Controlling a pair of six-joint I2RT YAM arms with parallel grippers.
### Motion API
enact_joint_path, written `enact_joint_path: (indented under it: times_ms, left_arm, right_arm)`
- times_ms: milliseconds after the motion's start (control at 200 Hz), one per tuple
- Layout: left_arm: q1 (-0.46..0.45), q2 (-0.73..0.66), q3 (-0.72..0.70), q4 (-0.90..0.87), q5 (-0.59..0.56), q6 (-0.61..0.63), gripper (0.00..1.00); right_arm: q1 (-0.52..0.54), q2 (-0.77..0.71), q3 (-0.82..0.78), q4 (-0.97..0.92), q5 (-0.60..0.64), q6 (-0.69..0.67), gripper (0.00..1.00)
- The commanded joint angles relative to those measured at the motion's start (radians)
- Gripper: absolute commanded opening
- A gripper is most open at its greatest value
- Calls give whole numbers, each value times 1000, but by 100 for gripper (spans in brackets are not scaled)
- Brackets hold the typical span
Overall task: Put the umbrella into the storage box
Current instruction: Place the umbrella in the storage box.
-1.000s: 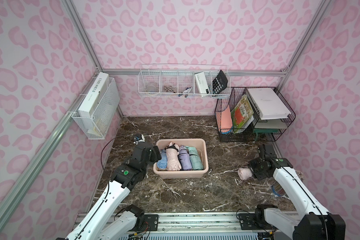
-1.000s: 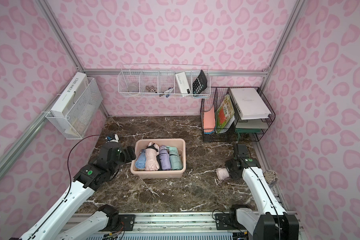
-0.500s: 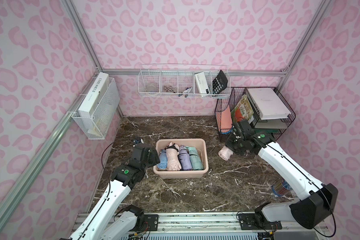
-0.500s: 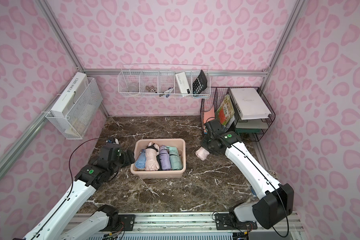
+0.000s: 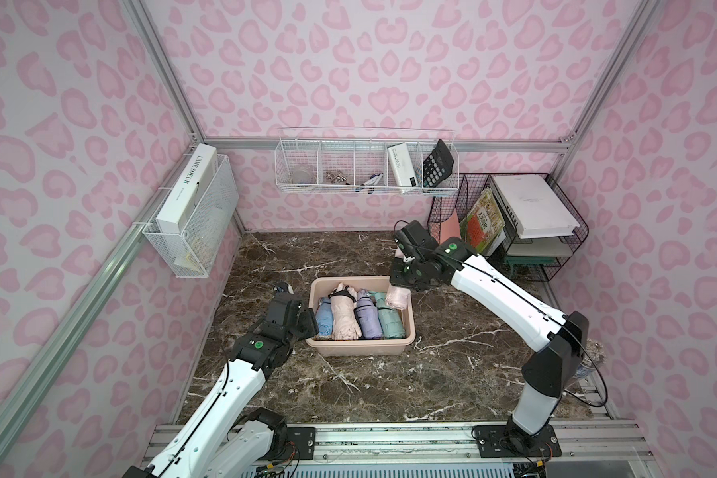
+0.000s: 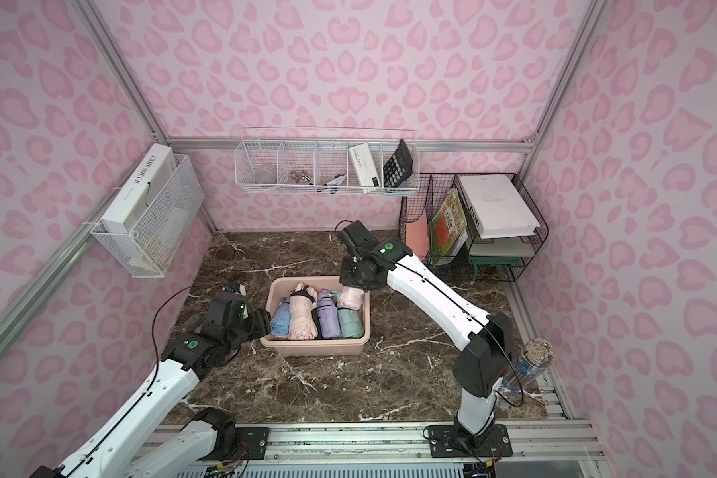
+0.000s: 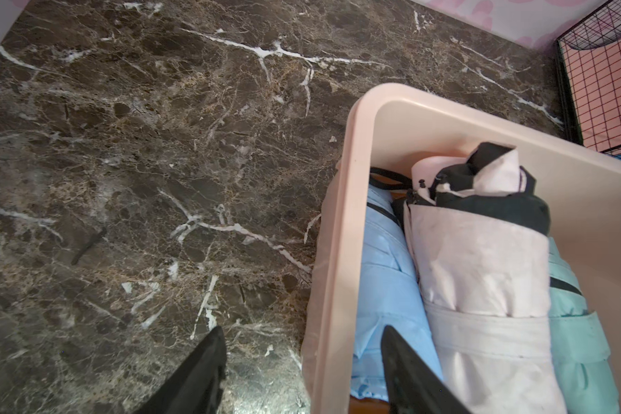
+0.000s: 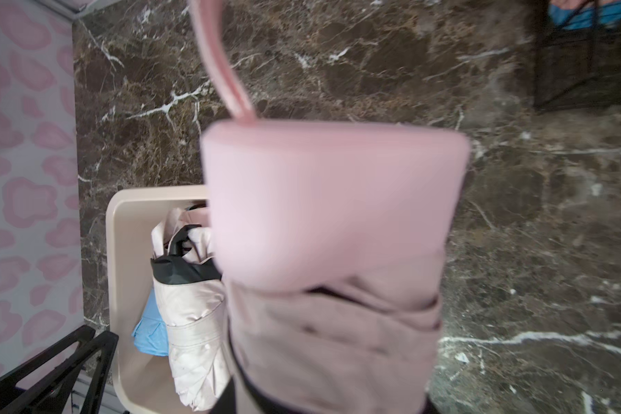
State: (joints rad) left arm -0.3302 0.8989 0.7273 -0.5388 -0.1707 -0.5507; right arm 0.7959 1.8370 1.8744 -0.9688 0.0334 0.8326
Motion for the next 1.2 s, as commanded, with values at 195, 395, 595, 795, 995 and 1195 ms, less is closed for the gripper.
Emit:
enact_joint_path:
  times_ms: [195, 395, 595, 795, 995, 1195]
  left_arm:
    - [0, 40, -18, 76, 62, 18, 53]
    - [1, 70, -23, 80, 66, 10, 40]
    - [2, 107, 0, 57, 122, 19, 28]
    - [2, 127, -2, 90, 161, 37, 20]
    - [-10, 149, -3, 126, 198, 28, 16]
    - [-80, 188, 24, 152, 167, 0, 16]
  right_arm:
    - [86, 193, 144, -52, -91, -104, 22]
    - [115, 267, 158, -57, -117, -122, 25]
    - [125, 282, 163, -40, -131, -123, 45]
    - [108, 231, 162, -38, -72, -112, 60]
    - [62, 112, 95, 0, -14, -116, 61]
    - [-56, -193, -294, 284, -26, -137, 58]
